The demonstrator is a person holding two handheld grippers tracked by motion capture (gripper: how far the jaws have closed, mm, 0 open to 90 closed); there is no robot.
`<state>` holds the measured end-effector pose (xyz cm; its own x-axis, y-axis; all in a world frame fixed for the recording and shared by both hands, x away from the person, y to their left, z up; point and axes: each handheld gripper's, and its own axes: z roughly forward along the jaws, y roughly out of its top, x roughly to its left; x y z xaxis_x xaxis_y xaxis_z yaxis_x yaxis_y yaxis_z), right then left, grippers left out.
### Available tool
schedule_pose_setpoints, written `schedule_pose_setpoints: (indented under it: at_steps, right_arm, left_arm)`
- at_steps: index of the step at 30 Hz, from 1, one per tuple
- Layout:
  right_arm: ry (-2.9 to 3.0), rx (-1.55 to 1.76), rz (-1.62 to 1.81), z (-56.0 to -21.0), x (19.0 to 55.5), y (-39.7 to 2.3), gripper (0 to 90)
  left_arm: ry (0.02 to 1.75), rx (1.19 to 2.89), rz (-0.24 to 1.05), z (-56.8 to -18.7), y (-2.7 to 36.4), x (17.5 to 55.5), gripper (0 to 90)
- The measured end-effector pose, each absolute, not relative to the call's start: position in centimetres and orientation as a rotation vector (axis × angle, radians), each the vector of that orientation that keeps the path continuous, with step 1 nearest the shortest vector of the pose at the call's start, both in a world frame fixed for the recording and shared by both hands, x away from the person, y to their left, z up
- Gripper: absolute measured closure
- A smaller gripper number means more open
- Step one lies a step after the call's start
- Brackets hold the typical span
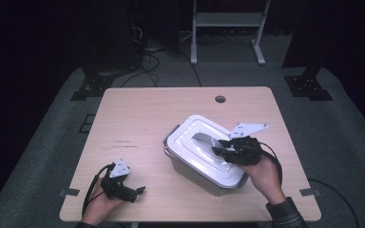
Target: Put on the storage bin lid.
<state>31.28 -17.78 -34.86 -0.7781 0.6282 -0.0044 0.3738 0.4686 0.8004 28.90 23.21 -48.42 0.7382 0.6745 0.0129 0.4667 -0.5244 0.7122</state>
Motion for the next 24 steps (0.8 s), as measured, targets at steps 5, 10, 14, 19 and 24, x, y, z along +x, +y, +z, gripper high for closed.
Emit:
schedule_pose_setpoints:
  at_steps: [5, 10, 14, 19, 24]
  right_arm:
    - [2.434, 0.837, 1.205, -34.91, 31.11, -17.34, 66.4]
    - [2.445, 0.823, 1.203, -35.08, 31.07, -17.03, 66.3]
    - [2.452, 0.816, 1.199, -35.2, 31.07, -16.84, 66.3]
    - [2.453, 0.811, 1.197, -35.32, 31.05, -16.77, 66.3]
    - [2.449, 0.805, 1.2, -35.45, 30.98, -16.75, 66.3]
  left_arm:
    - [0.855, 2.221, 0.375, -48.42, 23.2, 28.9, 0.0]
    - [0.855, 2.221, 0.376, -48.42, 23.2, 28.9, 0.0]
    - [0.855, 2.221, 0.376, -48.43, 23.2, 28.9, 0.0]
    - [0.855, 2.221, 0.376, -48.43, 23.2, 28.9, 0.0]
    - [0.855, 2.222, 0.375, -48.42, 23.21, 28.9, 0.0]
